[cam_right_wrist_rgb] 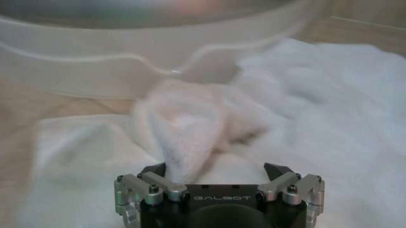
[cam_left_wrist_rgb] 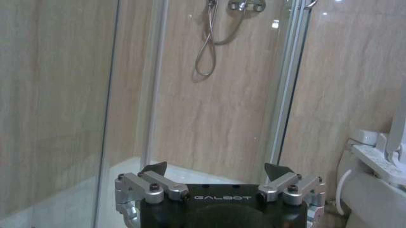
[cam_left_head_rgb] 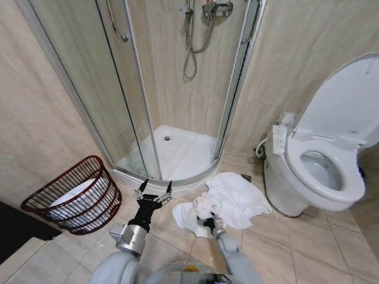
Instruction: Discard the used towel into the hamper.
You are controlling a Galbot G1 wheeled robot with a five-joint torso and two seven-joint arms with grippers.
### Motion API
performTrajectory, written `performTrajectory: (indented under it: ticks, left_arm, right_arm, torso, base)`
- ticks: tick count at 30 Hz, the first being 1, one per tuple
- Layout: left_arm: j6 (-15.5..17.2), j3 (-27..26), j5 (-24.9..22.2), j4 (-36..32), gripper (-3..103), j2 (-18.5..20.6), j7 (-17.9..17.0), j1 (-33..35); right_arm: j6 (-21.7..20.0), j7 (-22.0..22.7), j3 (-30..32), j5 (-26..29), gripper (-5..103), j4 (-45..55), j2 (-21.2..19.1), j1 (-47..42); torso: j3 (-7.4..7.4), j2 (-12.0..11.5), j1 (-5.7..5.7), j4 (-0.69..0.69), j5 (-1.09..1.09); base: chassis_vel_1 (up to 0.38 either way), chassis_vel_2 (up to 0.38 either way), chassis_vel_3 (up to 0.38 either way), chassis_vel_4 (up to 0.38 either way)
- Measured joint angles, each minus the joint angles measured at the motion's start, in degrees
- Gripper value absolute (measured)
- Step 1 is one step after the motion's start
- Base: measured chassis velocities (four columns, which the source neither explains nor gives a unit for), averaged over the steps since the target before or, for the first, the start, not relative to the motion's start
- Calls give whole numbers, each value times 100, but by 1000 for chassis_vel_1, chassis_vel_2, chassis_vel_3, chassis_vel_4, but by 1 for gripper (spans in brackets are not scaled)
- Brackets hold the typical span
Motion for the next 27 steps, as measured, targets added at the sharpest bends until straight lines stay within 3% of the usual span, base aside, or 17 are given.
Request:
performTrajectory:
  ticks: [6, 13, 15, 19, 21, 23, 26, 27]
  left_arm:
    - [0, 0, 0, 0, 100, 0, 0, 0]
    - [0, 0, 0, 0, 100, 0, 0, 0]
    - [0, 0, 0, 0, 100, 0, 0, 0]
    - [0, 0, 0, 0, 100, 0, 0, 0]
    - [0, 0, 0, 0, 100, 0, 0, 0]
    - [0, 0, 0, 0, 100, 0, 0, 0]
    - [0, 0, 0, 0, 100, 0, 0, 0]
    - [0, 0, 0, 0, 100, 0, 0, 0]
  right_arm:
    - [-31, 67, 211, 339, 100, -256, -173, 25]
    - [-20, -86, 223, 400, 103, -528, -36, 137]
    - [162, -203, 210, 357, 89, -693, 6, 171]
    - [282, -240, 211, 338, 84, -765, 9, 174]
    - [363, -247, 213, 314, 68, -795, 13, 168]
    - [388, -247, 216, 296, 68, -812, 13, 168]
    - [482, -245, 260, 255, 51, -847, 18, 168]
    - [482, -245, 260, 255, 51, -847, 18, 168]
  torso:
    - [8, 13, -1, -1, -2]
    - [13, 20, -1, 0, -1]
    - [16, 24, -1, 1, -1]
    - [18, 27, -1, 0, -2]
    - [19, 30, -2, 1, -1]
    - [20, 31, -2, 1, -1]
    - [22, 32, -2, 1, -1]
    - [22, 32, -2, 1, -1]
  base:
    - [0, 0, 0, 0]
    - [0, 0, 0, 0]
    - [0, 0, 0, 0]
    - [0, 0, 0, 0]
    - [0, 0, 0, 0]
    - [0, 0, 0, 0]
    - [0, 0, 0, 0]
    - [0, 0, 0, 0]
